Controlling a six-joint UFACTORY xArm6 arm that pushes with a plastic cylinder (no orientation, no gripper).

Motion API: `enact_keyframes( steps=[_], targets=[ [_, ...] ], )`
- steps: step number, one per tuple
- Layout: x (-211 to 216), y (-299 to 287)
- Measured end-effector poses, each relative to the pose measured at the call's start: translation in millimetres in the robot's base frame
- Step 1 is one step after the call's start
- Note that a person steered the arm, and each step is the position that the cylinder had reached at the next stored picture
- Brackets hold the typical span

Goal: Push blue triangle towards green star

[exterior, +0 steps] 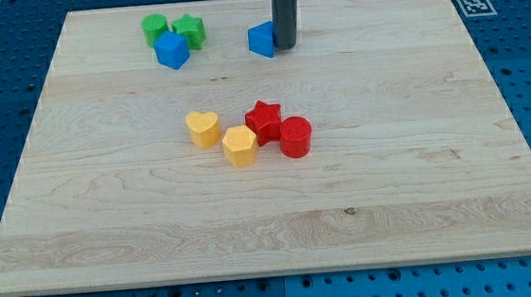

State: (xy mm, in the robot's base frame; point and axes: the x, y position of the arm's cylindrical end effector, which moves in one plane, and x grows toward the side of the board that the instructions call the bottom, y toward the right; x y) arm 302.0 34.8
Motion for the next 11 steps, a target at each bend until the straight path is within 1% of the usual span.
enact_keyframes(
  steps=[2,3,5,6,7,8,9,11],
  targets=[
    [-12,-1],
    [-19,-14],
    [-24,-105],
    [-24,-107],
    [-3,-67],
    [39,-33],
    [55,-34],
    [22,-87]
  ],
)
